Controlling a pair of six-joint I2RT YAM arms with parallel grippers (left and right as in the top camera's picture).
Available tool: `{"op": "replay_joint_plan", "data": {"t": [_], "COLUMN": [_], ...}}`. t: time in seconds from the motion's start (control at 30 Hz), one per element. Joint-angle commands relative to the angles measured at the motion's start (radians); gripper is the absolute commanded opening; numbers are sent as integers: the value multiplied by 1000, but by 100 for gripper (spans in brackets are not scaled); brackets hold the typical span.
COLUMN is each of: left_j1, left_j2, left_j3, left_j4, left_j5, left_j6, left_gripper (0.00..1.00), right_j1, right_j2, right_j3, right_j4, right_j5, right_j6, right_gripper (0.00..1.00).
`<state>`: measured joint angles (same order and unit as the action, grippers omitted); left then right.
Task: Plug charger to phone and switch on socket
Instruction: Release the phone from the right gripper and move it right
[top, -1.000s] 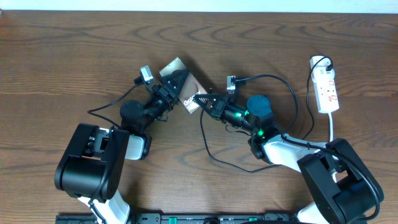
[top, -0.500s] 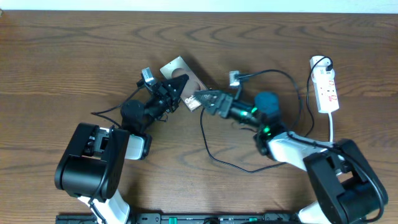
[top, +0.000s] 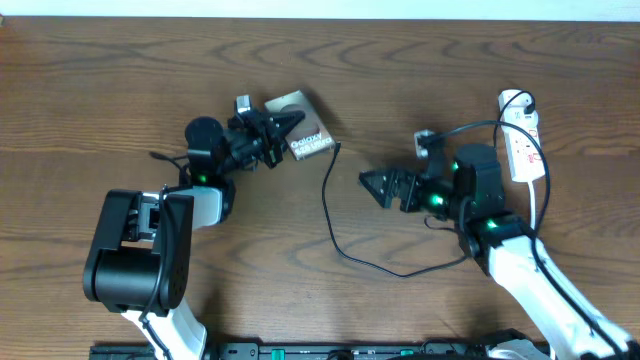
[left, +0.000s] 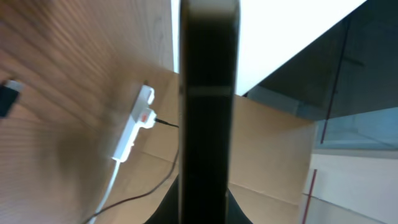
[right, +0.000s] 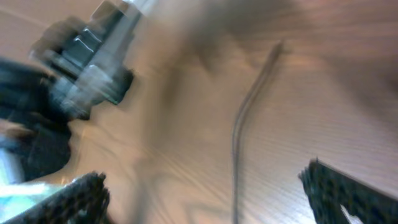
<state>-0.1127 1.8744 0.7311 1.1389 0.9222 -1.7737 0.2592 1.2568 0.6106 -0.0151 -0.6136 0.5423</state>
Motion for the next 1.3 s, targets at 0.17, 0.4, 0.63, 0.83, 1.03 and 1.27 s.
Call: {"op": "replay_joint_plan", "data": {"t": [0.17, 0.4, 0.63, 0.83, 1.03, 1.27], "left_j1": [5, 5, 5, 5, 5, 5], "left_j2": [-3, -3, -3, -4, -4, -4], "left_j3": [35, 35, 35, 35, 35, 35], "left_j4": [-64, -106, -106, -106, -126, -158], "left_j5": [92, 135, 224, 275, 279, 286], "left_j6": [-260, -293, -314, -314, -314, -314], "left_gripper": [7, 7, 7, 8, 7, 7], "right_j1": [0, 5, 5, 5, 5, 5], "right_j2": [-131, -131, -131, -131, -131, -131], "right_j3": [3, 3, 3, 3, 3, 3], "right_j4": [-324, -417, -435, -451, -461, -473], "right_j5": [243, 249, 249, 249, 249, 249], "right_j6": [-186, -200, -200, -200, -200, -200], "right_gripper": [99, 99, 99, 99, 99, 99]}}
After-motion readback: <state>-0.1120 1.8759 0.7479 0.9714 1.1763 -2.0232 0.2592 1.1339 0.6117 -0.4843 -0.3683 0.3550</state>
